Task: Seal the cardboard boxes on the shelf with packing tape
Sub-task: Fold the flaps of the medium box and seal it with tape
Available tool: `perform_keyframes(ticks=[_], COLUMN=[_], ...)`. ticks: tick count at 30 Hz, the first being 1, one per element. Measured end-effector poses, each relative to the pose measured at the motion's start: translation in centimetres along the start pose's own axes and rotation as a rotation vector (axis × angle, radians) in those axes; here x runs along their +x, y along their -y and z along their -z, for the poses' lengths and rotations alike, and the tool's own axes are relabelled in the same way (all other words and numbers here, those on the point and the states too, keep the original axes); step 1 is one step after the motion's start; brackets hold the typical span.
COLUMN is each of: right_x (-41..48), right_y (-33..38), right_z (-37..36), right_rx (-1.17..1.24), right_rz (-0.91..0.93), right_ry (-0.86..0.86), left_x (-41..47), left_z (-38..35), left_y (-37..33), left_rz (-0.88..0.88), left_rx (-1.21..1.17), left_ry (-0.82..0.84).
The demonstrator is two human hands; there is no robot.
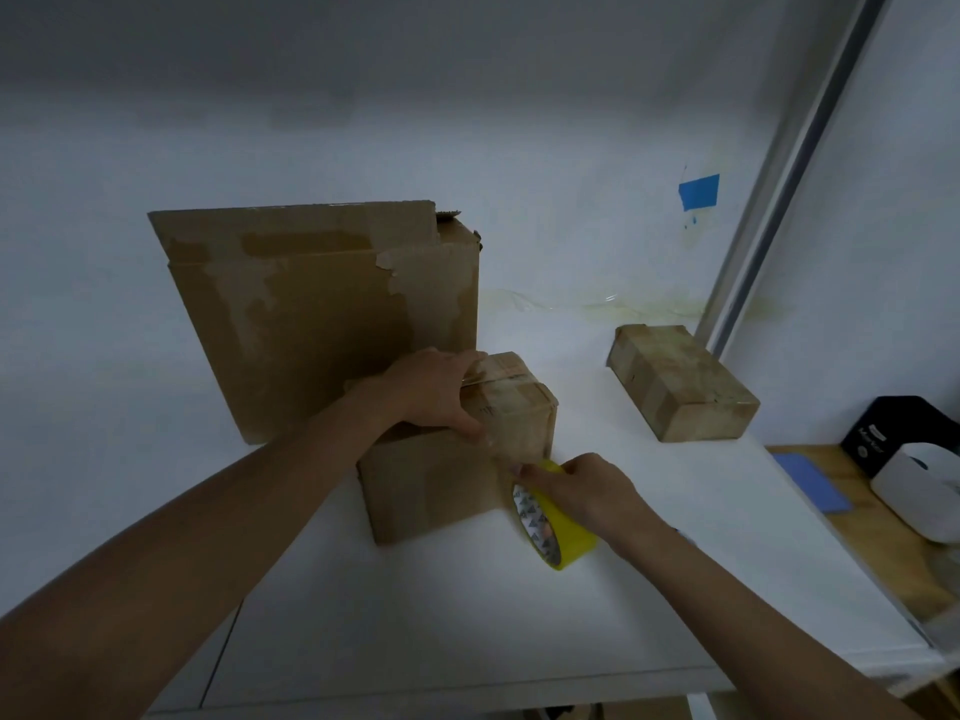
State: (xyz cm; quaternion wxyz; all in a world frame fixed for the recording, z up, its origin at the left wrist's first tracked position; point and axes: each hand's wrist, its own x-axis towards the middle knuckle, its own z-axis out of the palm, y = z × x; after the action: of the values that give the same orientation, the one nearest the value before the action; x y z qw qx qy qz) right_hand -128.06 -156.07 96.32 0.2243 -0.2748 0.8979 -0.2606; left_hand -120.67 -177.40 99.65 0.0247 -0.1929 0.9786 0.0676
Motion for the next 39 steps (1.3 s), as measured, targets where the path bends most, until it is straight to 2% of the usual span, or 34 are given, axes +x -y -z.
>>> perform_keyframes(ticks=[4,8,13,17,23,27,34,36,39], right_x=[-0.4,-0.9,-0.7,-0.6,-0.3,0.1,1.0,1.2,1.4], right_y=[0.6,1.4,2.3,2.7,2.8,2.8,3.5,3.5,3.2], right_z=[1.4,3.0,3.3,2.9,2.9,3.1,2.5,2.3,1.8], right_rx=[0.015,0.101,0.290,0.329,0.353,0.492,0.463,0.458,0.453], right_rz=[0.018,0.019,-0.003,0.016,0.120,0.202,0.212,0.232,0.307], right_ry=[-0.001,-0.004,0.015,0.049,0.046,0.052,0.041,0.035,0.040], left_x=[0.0,0.7,1.3,0.9,0.9,0.2,-1.3,-1.6,-1.6], left_z=[1.2,1.7,1.5,2.0,2.1,2.1,0.7,0.8,0.9], left_y=[0.3,1.0,1.7,1.6,2.2,2.0,-1.0,-1.5,-1.3], left_rz=[-0.010,0.001,0.060,0.070,0.016,0.059,0.049,0.058,0.073], left_rx=[-0.156,-0.410,-0.508,-0.554,-0.487,-0.343,-0.045,0.024,0.094], left_ry=[0.064,0.278,0.338,0.346,0.148,-0.111,-0.334,-0.239,0.117])
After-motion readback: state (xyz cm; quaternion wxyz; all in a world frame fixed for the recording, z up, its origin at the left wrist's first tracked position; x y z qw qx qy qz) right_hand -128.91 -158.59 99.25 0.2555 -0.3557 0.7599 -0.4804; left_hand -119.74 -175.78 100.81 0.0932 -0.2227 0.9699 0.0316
